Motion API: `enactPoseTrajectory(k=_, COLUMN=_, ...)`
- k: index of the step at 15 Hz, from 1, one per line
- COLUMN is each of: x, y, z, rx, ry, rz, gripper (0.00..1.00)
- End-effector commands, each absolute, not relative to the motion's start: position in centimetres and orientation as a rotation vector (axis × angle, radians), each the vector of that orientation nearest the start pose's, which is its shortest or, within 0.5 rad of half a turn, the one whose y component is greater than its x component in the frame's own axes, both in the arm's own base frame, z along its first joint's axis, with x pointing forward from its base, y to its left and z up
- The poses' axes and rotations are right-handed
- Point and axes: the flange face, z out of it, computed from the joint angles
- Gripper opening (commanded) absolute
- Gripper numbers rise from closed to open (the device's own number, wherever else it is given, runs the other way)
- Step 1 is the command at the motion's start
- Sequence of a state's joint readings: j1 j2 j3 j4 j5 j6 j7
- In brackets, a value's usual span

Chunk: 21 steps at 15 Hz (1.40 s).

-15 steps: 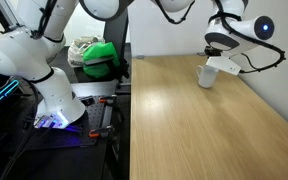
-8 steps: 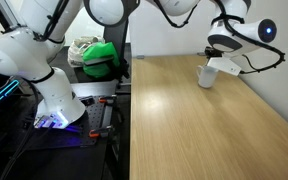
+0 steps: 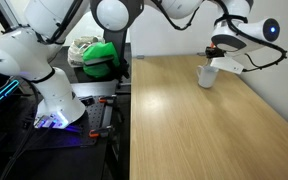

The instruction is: Put the marker in the white cup

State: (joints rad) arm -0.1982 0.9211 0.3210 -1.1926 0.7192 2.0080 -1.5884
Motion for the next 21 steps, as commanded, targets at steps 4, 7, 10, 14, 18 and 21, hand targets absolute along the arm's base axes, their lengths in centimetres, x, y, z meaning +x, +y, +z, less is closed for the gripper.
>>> enactPoseTrajectory(k=4, x=76.9, y=5.5, z=26.0, rx=-1.852, ry=-1.482, rz=-0.656, gripper=0.03)
enactPoseTrajectory(k=7, x=76.8, y=5.5, z=25.6, rx=-1.816, ry=-1.578, rz=-0.591, gripper=0.03)
enactPoseTrajectory(k=10, x=76.7, y=5.5, z=25.4, rx=-1.762, ry=-1.661, rz=-0.554, gripper=0.03)
enactPoseTrajectory(k=14, x=76.9, y=5.5, z=25.6, rx=-1.688, ry=-1.705, rz=-0.577, gripper=0.03)
enactPoseTrajectory(k=18, x=77.2, y=5.4, z=26.3, rx=-1.660, ry=-1.728, rz=-0.591, gripper=0.03)
enactPoseTrajectory(k=21, x=77.4, y=5.4, z=26.9, rx=-1.648, ry=-1.743, rz=-0.588, gripper=0.03)
